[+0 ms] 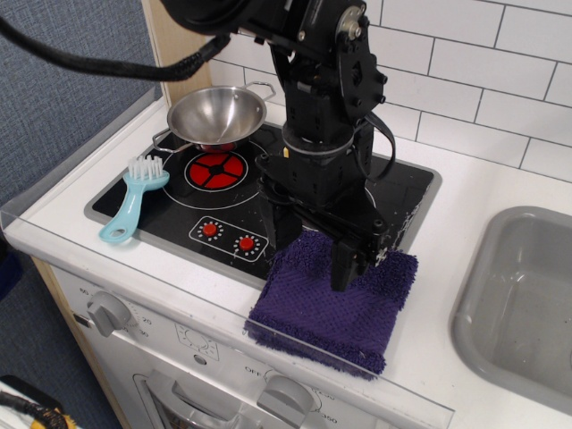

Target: Put the blue brush above the purple rag next to the cheese.

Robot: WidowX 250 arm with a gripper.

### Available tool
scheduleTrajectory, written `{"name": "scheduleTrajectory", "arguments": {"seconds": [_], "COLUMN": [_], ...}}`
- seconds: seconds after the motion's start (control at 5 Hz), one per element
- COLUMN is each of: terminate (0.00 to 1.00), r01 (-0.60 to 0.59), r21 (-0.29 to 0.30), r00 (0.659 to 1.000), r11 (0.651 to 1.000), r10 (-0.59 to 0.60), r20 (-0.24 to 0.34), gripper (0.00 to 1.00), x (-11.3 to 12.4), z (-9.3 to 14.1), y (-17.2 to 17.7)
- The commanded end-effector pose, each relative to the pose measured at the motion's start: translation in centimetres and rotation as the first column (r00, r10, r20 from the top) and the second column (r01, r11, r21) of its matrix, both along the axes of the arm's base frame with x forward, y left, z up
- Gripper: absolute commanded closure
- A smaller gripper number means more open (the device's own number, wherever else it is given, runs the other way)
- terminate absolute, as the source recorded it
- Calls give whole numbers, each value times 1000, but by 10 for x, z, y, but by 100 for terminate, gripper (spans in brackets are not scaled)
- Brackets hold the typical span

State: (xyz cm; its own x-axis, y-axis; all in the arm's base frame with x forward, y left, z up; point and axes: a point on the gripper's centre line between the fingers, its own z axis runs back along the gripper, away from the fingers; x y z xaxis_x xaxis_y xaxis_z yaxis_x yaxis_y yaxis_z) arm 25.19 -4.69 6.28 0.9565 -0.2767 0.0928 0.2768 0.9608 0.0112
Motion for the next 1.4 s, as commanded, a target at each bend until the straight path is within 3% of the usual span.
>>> {"name": "scheduleTrajectory", "arguments": {"seconds": [0.0, 0.2, 0.6, 1.0, 1.2], "terminate": [0, 0, 0, 0, 0], "r01": [0, -59, -227, -453, -491], "r21": [0, -19, 24, 8, -7], "r00": [1000, 998, 971, 889, 869], "r11": [1000, 998, 974, 891, 871], "r10": [0, 59, 224, 451, 490], "r20": [0, 24, 87, 81, 73], "gripper": [0, 0, 0, 0, 0], "x": [0, 1, 1, -8, -2], "z": [0, 6, 24, 7, -6], "y": [0, 25, 109, 194, 208]}}
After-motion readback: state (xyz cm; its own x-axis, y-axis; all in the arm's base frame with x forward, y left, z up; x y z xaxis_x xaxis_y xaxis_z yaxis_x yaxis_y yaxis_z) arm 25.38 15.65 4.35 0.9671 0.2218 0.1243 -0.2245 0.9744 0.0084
